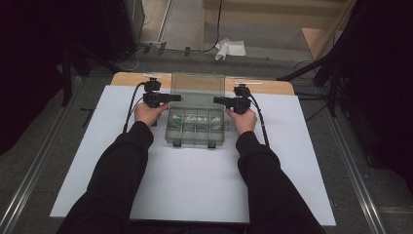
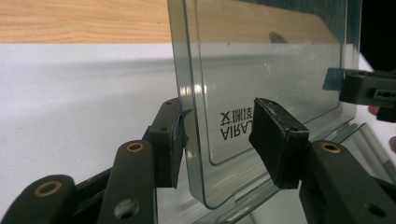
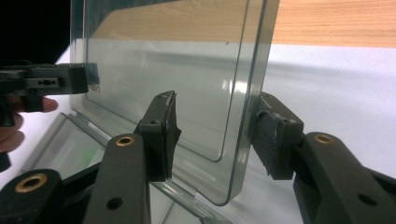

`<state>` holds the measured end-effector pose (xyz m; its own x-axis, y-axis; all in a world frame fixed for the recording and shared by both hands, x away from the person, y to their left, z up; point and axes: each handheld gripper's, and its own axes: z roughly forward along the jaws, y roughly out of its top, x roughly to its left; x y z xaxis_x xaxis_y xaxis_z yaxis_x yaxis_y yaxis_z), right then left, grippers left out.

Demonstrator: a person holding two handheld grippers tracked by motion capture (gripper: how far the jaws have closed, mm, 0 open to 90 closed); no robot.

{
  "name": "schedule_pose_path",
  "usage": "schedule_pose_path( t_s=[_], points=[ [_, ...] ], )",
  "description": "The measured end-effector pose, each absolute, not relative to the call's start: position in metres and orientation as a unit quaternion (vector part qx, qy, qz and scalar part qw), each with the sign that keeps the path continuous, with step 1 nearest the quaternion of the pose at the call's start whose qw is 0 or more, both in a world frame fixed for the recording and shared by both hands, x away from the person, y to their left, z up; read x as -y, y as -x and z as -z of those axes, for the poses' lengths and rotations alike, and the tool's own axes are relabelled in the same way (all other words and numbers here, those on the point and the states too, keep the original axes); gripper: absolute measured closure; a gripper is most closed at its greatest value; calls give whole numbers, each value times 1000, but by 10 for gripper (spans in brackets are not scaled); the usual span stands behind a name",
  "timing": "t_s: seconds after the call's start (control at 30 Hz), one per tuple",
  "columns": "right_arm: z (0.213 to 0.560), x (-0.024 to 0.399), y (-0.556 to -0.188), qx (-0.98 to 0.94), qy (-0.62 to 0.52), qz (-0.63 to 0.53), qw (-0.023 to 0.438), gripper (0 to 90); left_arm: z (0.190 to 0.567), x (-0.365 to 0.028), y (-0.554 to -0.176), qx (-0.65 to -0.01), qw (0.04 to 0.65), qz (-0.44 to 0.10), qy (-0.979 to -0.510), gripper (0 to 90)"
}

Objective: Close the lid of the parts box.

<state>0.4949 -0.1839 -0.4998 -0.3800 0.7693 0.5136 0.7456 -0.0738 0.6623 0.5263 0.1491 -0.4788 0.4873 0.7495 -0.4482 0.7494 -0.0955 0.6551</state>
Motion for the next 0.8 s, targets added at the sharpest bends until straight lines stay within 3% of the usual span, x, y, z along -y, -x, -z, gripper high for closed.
schedule_pose_path(
  t_s=[0.33, 0.73, 0.8],
  points=[
    [489, 180, -492, -683, -544, -487, 24, 452, 471, -151, -523, -483, 453, -9, -749, 532],
    [478, 187, -489, -696, -535, -475, 52, 674, 465, -150, -520, -468, 457, -23, -756, 528],
    [478, 187, -489, -696, -535, -476, 55, 679, 464, -150, -520, -466, 457, -23, -757, 528]
  ],
)
